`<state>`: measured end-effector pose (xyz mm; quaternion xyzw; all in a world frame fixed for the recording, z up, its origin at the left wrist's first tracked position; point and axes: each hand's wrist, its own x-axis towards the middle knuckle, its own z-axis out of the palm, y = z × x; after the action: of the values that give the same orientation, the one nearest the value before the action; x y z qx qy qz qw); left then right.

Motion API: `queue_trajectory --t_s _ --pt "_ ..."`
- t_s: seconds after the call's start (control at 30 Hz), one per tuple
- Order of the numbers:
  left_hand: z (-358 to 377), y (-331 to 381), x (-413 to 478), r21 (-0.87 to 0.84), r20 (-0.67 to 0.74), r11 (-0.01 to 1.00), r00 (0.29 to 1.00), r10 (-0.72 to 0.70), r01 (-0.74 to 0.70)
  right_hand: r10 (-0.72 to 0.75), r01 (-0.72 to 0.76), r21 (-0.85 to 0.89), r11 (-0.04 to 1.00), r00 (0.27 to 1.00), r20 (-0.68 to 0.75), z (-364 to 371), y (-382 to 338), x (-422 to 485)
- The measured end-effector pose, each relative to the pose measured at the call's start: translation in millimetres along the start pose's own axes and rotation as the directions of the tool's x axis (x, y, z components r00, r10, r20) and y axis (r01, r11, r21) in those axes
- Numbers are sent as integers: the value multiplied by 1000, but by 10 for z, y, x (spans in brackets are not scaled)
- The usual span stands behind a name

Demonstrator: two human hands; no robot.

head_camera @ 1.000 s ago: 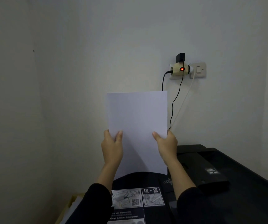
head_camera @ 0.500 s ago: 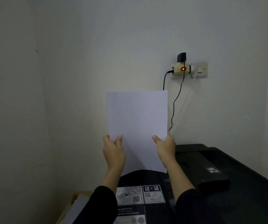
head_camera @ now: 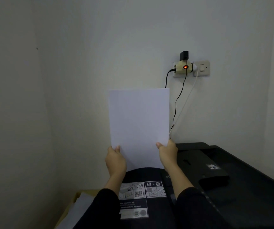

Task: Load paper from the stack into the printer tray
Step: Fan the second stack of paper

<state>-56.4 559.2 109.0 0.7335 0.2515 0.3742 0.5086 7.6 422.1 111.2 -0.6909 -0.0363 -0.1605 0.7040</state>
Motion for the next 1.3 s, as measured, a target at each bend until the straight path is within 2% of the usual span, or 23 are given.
queue_trajectory --t_s 0.13,0.27,0.4,0.5,0.63,0.73,0.87,0.97,1.03,1.1,1.3 --pt "-58 188 -27 137 -56 989 997 60 -52 -25 21 -55 998 997 -68 11 -117 -5" --pt "-172 359 -16 283 -17 958 998 63 -56 44 -52 -141 989 998 -53 -46 -274 27" --pt "-238 307 -17 612 158 785 987 -4 -95 190 -184 -298 937 982 -10 -118 -306 -4" --pt "-256 166 -81 721 229 686 969 -96 -103 295 -240 -472 848 954 46 -149 -232 -111" --pt "-268 28 -180 771 251 632 950 -185 -81 346 -172 -657 734 927 143 -154 -155 -202" --pt "-262 -25 -224 810 261 574 951 -165 -123 311 -106 -739 666 939 145 -155 -142 -261" --pt "-264 -18 -219 893 251 411 960 -123 -181 252 -30 -857 514 960 118 -162 -149 -318" --pt "-278 -5 -208 944 195 302 963 -188 -133 246 -13 -877 481 962 120 -172 -143 -363" --pt "-264 -7 -210 954 185 270 968 -172 -134 228 19 -884 467 963 141 -184 -165 -402" --pt "-248 0 -252 945 186 290 978 -95 -152 192 58 -884 463 968 164 -193 -199 -447" --pt "-182 194 -624 757 205 578 951 231 -303 -13 150 -764 628 983 183 -383 -260 -604"
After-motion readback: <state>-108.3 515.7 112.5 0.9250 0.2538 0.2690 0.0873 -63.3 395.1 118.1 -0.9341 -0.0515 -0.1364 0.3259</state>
